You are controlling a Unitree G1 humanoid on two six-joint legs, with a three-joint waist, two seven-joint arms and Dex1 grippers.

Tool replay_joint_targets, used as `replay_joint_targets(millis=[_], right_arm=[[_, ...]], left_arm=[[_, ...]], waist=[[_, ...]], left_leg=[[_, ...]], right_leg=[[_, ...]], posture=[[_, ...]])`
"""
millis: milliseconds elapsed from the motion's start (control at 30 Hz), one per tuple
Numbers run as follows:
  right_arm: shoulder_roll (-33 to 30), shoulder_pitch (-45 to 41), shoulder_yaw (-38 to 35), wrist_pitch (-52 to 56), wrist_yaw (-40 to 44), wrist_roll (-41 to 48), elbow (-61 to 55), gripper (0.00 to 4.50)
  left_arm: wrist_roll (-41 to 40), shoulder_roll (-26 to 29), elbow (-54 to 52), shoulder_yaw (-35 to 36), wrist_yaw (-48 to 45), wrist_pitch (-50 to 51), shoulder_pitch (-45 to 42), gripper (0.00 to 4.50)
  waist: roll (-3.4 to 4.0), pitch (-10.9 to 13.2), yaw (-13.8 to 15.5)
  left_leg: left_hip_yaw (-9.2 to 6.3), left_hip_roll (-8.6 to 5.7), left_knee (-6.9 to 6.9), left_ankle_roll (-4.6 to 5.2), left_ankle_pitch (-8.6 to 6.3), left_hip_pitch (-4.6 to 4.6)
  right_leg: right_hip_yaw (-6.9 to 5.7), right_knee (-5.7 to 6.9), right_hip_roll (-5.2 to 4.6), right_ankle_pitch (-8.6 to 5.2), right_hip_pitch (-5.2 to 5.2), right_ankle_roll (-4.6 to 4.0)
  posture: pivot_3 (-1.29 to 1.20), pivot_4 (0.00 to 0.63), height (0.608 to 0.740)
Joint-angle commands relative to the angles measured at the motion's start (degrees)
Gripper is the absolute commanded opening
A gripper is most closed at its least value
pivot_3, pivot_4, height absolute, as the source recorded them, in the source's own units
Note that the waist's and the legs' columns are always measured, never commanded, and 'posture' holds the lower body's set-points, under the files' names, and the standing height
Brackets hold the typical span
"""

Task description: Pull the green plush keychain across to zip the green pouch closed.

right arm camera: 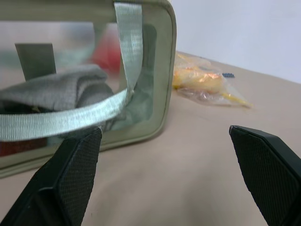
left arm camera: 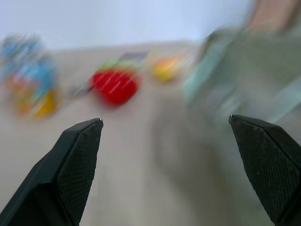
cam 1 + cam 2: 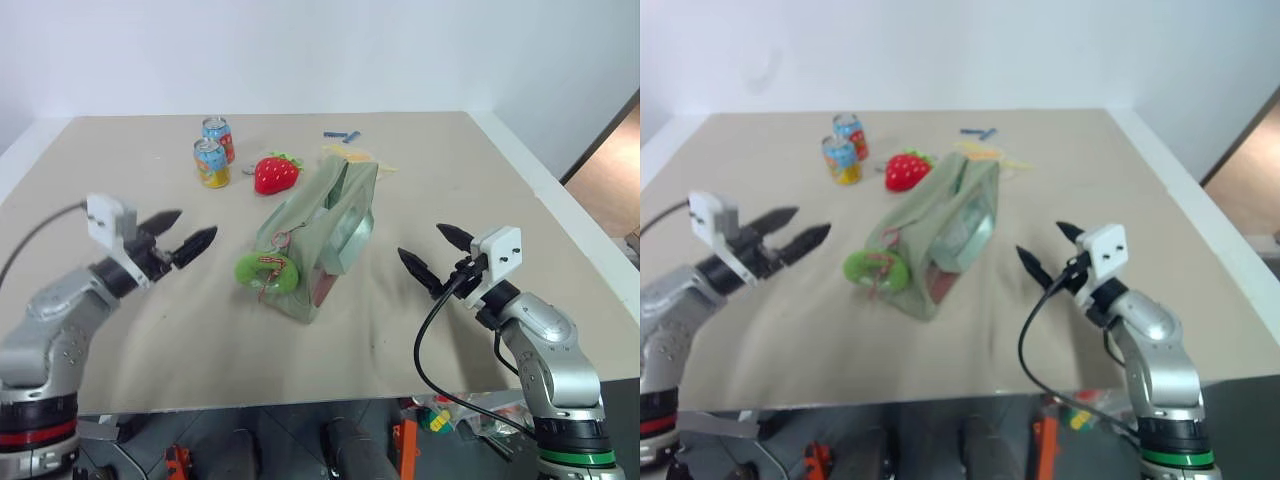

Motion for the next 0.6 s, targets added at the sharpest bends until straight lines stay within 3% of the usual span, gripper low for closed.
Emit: replay_joint_targets(millis=[33,167,333,467,600], right_arm=[[-1.77,-3.17,-2.08,1.54,0.81,2.27,-0.91,4.50],[-7.12,-11.75,-0.85,5.14,8.35,5.78,1.46,4.50],[-11.98,-33.02,5.97,0.25,23.41,2.35,19.18,4.50],[-8.71,-49.01,12.40,-11.31,36.41,-3.35,41.97,4.50],[-5.68,-58.84,16.40,-23.79,44.30,-9.63,61.36,4.50]], left_arm=[[-8.53,4.18,-6.31,-0.45,-5.04,6.20,-2.28,4.46],[-13.15,7.08,-9.79,-3.75,-7.79,10.60,-4.25,4.46],[-11.79,5.64,-8.90,-7.56,-7.79,10.19,-7.70,4.46],[-9.34,4.05,-7.87,-10.99,-9.03,8.90,-8.76,4.46],[-8.64,3.04,-8.06,-11.79,-8.99,8.49,-9.23,4.46]], waist=[[0.02,-0.01,-0.02],[0.06,0.03,-0.10],[0.05,0.11,-0.43],[0.01,0.10,-0.81],[0.00,0.11,-1.33]], left_leg=[[0.02,-0.01,-0.01,0.00,0.00,0.01],[0.03,-0.02,-0.05,-0.02,-0.01,0.02],[0.02,0.00,0.03,0.08,0.05,0.14],[-0.02,0.05,-0.06,0.09,0.05,0.40],[-0.04,0.05,-0.17,0.09,0.05,0.28]], right_leg=[[0.01,0.00,-0.01,0.00,0.00,0.00],[0.03,0.00,0.00,-0.01,-0.01,-0.01],[0.00,0.01,0.05,0.07,0.03,-0.08],[0.00,0.00,0.15,0.07,0.25,-0.13],[0.01,0.00,0.16,0.09,0.16,-0.10]], posture=[[0.00,0.150,0.740],[0.00,0.150,0.740],[0.00,0.150,0.740],[0.00,0.150,0.740],[0.00,0.150,0.740]])
